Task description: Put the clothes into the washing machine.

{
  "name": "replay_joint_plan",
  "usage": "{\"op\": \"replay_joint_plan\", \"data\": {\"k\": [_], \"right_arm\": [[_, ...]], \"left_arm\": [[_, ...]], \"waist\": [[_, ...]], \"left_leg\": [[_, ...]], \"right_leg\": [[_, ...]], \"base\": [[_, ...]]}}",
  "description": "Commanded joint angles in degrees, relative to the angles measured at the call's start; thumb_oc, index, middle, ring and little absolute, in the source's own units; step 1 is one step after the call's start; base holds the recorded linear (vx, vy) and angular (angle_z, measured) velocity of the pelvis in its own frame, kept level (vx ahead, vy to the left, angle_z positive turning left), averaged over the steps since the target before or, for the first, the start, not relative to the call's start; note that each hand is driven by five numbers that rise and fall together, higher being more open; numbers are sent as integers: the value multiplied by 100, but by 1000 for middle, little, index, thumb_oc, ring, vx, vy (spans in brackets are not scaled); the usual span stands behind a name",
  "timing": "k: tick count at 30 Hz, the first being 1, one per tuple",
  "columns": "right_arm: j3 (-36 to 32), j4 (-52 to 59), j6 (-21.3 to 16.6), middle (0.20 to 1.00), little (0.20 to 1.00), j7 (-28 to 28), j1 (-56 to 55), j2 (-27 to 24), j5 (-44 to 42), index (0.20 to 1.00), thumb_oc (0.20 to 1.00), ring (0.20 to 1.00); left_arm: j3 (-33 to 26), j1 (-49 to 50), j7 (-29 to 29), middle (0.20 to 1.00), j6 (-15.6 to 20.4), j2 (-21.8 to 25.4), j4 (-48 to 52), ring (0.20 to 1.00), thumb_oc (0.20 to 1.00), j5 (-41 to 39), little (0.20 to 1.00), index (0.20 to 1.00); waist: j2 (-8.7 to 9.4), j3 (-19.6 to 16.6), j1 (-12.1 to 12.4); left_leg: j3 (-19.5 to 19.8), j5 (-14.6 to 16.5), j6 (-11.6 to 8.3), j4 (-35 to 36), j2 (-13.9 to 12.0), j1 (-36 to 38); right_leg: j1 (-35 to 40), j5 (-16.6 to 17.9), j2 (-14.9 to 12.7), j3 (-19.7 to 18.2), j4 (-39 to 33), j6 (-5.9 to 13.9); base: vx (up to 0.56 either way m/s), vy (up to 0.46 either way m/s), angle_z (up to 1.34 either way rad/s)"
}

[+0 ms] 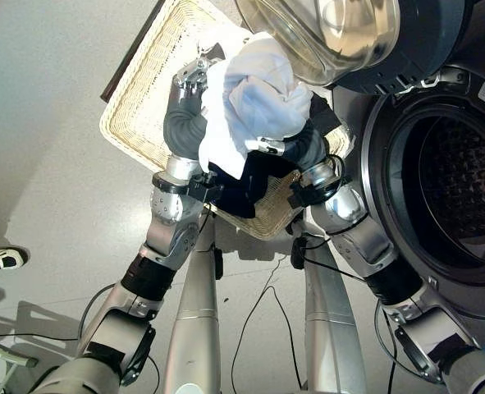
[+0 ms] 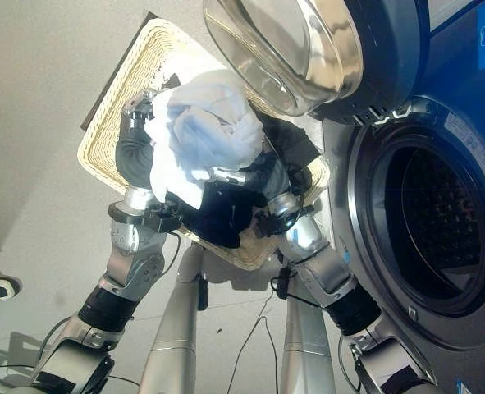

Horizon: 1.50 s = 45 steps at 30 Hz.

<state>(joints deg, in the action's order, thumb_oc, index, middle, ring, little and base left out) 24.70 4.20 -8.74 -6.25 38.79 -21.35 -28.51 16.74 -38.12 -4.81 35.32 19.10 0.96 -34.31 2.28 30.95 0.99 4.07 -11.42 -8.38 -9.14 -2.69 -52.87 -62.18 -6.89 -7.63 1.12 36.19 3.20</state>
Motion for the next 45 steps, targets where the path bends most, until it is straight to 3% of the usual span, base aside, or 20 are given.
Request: {"op": "replay_joint_plan", "data": {"k": [1, 8, 9, 10, 11, 21, 31, 35, 36, 37, 38, 39, 43, 44, 45], "right_arm": [[240, 840, -136, 1000, 1000, 335, 350, 150, -124, 1000, 1000, 1000], [443, 854, -17, 1000, 1000, 423, 475, 266, -71, 1000, 1000, 1000], [482, 848, 14, 859, 859, 348, 514, 305, -11, 859, 859, 859], [494, 836, 18, 476, 476, 306, 527, 317, -15, 476, 476, 476], [514, 794, 3, 200, 200, 227, 550, 348, 11, 200, 200, 200], [453, 617, -123, 200, 200, -417, 611, 464, 82, 200, 200, 200], [305, 693, -185, 200, 200, -573, 464, 458, 49, 200, 200, 200], [274, 692, -252, 200, 200, -612, 416, 429, -62, 200, 200, 200], [246, 656, -330, 200, 200, -612, 378, 423, -135, 200, 200, 200], [245, 649, -344, 200, 200, -619, 376, 417, -148, 200, 200, 200], [243, 638, -370, 200, 200, -644, 371, 404, -184, 200, 200, 200], [205, 605, -417, 200, 200, -636, 340, 396, -279, 200, 200, 200], [89, 566, -583, 200, 200, -528, 219, 348, -713, 200, 200, 200], [-14, 521, -677, 200, 200, -441, 158, 352, -830, 200, 200, 200], [-14, 521, -677, 200, 200, -441, 158, 352, -830, 200, 200, 200]], "left_arm": [[-36, -342, 1, 200, 285, -65, 672, 200, 200, 489, 200, 200], [37, -394, -5, 200, 216, -109, 658, 200, 200, 568, 200, 200], [66, -409, -24, 200, 187, -118, 664, 200, 200, 549, 200, 200], [74, -412, -32, 200, 183, -126, 661, 200, 200, 539, 200, 200], [82, -422, -73, 200, 174, -147, 648, 200, 200, 495, 200, 200], [200, -482, -240, 200, -34, -222, 572, 200, 200, 365, 200, 200], [312, -415, -442, 200, -336, -228, 563, 200, 200, 424, 200, 200], [356, -386, -81, 200, -389, -172, 544, 200, 200, 745, 200, 200], [341, -378, 326, 391, -427, -132, 508, 391, 391, 940, 391, 391], [341, -374, 397, 501, -418, -120, 494, 501, 501, 988, 501, 501], [331, -370, 555, 784, -408, -91, 452, 784, 784, 1068, 784, 784], [313, -353, 1149, 1000, -513, -39, 350, 1000, 1000, 1429, 1000, 1000], [262, -274, 2348, 1000, -730, 116, 143, 1000, 1000, 2108, 1000, 1000], [172, -201, 2884, 1000, -738, 191, 17, 1000, 1000, 2464, 1000, 1000], [172, -201, 2884, 1000, -738, 191, 17, 1000, 1000, 2464, 1000, 1000]], "waist": [[-234, -115, -32], [-236, -115, -9], [-239, -115, -7], [-241, -115, -6], [-246, -115, -3], [-263, -115, -24], [-259, -115, -73], [-264, -115, -75], [-262, -115, -76], [-262, -115, -74], [-260, -115, -71], [-258, -115, -67], [-249, -115, -54], [-251, -115, -40], [-251, -115, -40]], "left_leg": [[-75, 466, 412, -673, 561, -171], [-66, 451, 406, -674, 557, -198], [-69, 443, 405, -668, 558, -199], [-70, 440, 406, -662, 560, -195], [-76, 432, 408, -647, 556, -188], [-118, 416, 409, -637, 547, -183], [-151, 406, 419, -595, 543, -175], [-158, 392, 420, -577, 535, -160], [-150, 390, 421, -570, 537, -155], [-150, 388, 421, -567, 536, -152], [-151, 385, 420, -562, 533, -144], [-132, 382, 418, -563, 536, -144], [-106, 373, 415, -555, 532, -151], [-94, 374, 420, -555, 537, -160], [-94, 374, 420, -555, 537, -160]], "right_leg": [[529, 1505, 281, 579, -1958, 367], [506, 1506, 285, 586, -1954, 359], [507, 1505, 293, 587, -1956, 355], [510, 1506, 296, 587, -1960, 353], [514, 1509, 300, 589, -1965, 350], [520, 1519, 318, 570, -1978, 345], [515, 1551, 337, 530, -2023, 351], [534, 1560, 333, 532, -2038, 353], [542, 1563, 334, 533, -2048, 353], [547, 1562, 334, 534, -2048, 353], [555, 1560, 335, 537, -2049, 354], [558, 1558, 339, 536, -2049, 351], [560, 1561, 322, 555, -2060, 364], [563, 1557, 315, 574, -2070, 368], [563, 1557, 315, 574, -2070, 368]], "base": [[0, 0, 0], [0, 0, 0], [0, 0, 0], [0, 0, 0], [0, 0, 0], [0, 0, 0], [0, 0, 0], [0, 0, 0], [0, 0, 0], [0, 0, 0], [0, 0, 0], [0, 0, 0], [0, 0, 0], [0, 0, 0], [0, 0, 0]]}}
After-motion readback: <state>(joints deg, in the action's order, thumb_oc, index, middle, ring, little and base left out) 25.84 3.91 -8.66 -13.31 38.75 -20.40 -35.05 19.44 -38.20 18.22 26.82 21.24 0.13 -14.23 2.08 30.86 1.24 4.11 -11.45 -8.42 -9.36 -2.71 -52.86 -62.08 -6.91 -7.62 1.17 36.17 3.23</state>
